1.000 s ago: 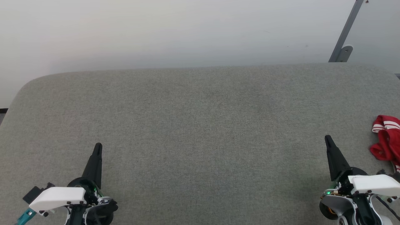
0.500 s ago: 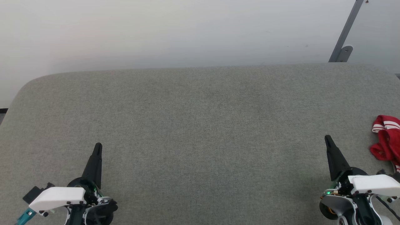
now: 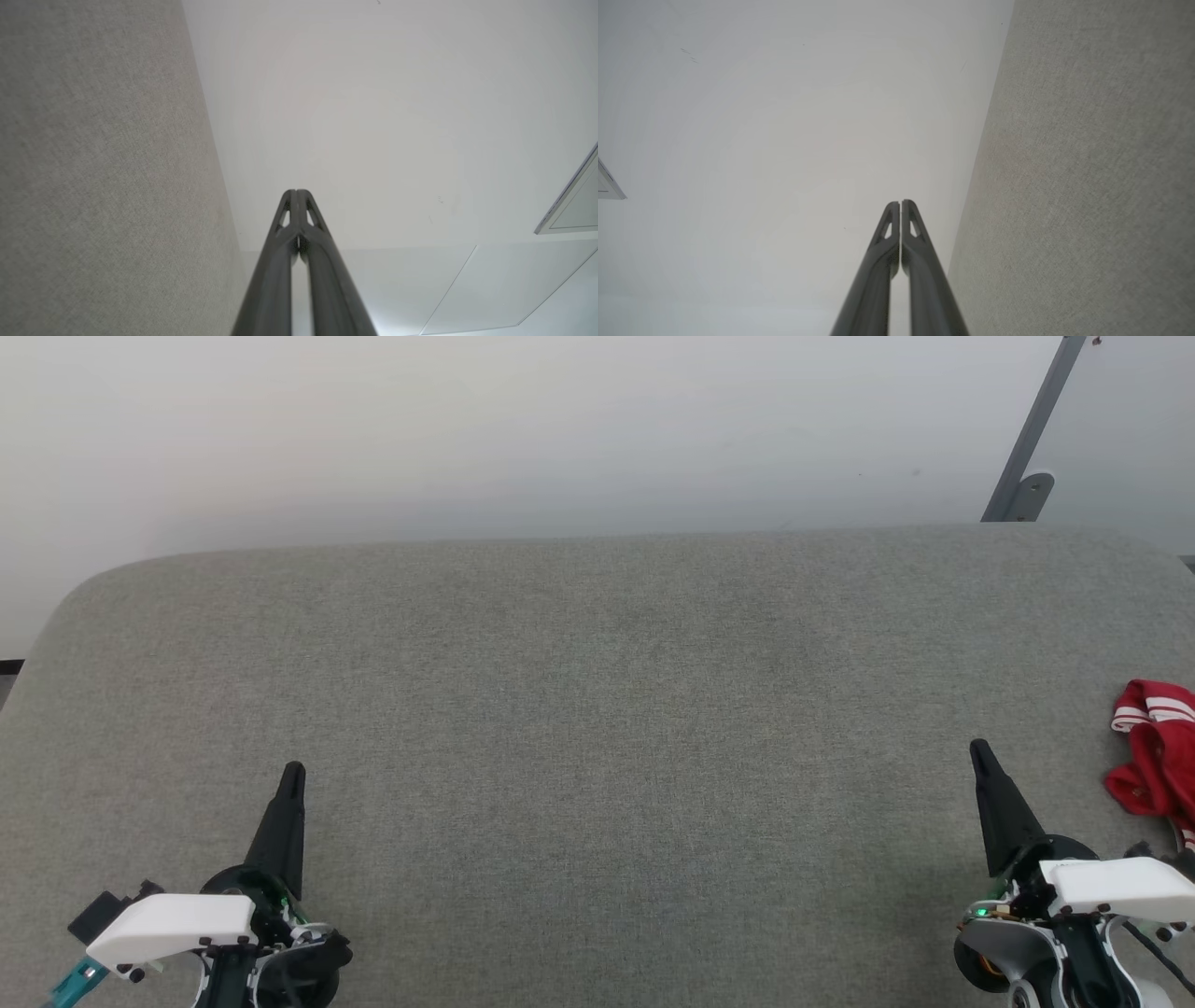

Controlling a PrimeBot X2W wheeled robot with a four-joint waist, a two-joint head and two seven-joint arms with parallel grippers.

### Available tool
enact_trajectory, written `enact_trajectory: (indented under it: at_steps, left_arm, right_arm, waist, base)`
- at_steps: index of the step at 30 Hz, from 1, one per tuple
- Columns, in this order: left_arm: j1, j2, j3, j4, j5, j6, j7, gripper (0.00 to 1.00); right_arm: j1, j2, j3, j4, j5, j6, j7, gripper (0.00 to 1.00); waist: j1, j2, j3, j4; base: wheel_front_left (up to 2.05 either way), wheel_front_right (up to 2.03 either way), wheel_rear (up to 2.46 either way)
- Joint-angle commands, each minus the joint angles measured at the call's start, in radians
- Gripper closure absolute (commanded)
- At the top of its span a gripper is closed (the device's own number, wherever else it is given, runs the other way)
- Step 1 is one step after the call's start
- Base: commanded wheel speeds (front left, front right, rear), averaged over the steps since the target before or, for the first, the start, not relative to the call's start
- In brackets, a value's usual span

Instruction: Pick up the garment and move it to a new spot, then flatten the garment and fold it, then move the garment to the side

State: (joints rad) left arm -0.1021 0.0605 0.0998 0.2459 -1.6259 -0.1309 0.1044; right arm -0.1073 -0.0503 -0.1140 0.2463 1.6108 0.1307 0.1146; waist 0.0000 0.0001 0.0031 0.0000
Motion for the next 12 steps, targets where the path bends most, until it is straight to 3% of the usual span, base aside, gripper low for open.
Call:
enact_trajectory:
  at_steps: [1,12]
  left_arm:
    - [-0.012,-0.001,0.004,-0.001,0.005,0.0,0.002,1.0]
    - [-0.013,-0.003,0.006,-0.001,0.007,0.0,0.004,1.0]
  right_arm:
    - [-0.005,0.002,0.001,0.0,0.004,0.0,0.001,1.0]
    - [-0.005,0.002,0.001,0.0,0.004,0.0,0.001,1.0]
  waist:
    - [0.0,-0.0001,0.0,0.0]
    - [0.0,-0.0001,0.0,0.0]
  base:
    - [0.0,0.0,0.0]
    - [0.0,0.0,0.0]
